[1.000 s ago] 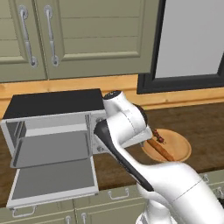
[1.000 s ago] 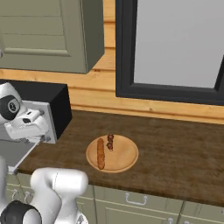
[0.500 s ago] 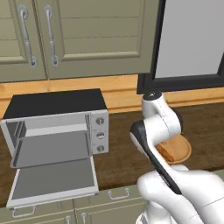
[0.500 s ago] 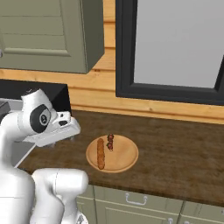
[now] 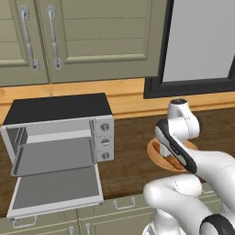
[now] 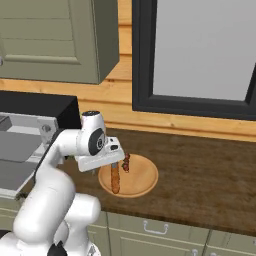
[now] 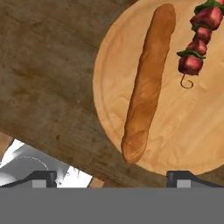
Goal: Pick up the kebab skewer and baguette bread, and place them inside the toaster oven. Close the toaster oven door and start by setting the timer.
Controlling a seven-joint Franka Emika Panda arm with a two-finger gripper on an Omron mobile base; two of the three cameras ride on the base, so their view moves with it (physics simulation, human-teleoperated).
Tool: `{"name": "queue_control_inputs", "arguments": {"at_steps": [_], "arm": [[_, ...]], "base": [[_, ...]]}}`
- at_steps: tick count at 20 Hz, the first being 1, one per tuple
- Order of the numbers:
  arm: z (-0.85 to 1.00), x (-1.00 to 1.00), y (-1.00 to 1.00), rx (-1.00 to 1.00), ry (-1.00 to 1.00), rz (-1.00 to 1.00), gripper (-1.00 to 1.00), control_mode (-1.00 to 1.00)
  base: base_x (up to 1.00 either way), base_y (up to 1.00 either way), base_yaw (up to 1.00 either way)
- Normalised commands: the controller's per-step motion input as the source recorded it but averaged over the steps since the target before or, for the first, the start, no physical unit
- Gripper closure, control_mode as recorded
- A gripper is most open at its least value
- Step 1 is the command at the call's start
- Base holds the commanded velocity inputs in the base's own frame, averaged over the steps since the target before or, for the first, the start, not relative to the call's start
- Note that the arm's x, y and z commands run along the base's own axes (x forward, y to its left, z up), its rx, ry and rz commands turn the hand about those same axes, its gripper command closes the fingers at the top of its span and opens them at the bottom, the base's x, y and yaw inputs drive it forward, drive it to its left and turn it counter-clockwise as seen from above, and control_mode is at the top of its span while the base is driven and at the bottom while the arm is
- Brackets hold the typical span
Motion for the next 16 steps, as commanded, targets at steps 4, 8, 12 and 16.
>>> {"name": "queue_control_inputs", "arguments": {"at_steps": [4, 8, 12, 16], "arm": [[-0.51, 0.78, -0.11, 0.00, 0.15, 0.00, -1.00, -1.00], [-0.39, 0.59, -0.06, 0.00, 0.13, 0.00, -1.00, -1.00], [-0.58, 0.46, -0.03, 0.01, 0.04, 0.00, -1.00, -1.00], [-0.52, 0.11, 0.00, 0.02, 0.00, -0.06, -1.00, -1.00]], "base": [[0.00, 0.00, 0.00], [0.00, 0.00, 0.00], [0.00, 0.00, 0.00], [0.00, 0.00, 0.00]]}}
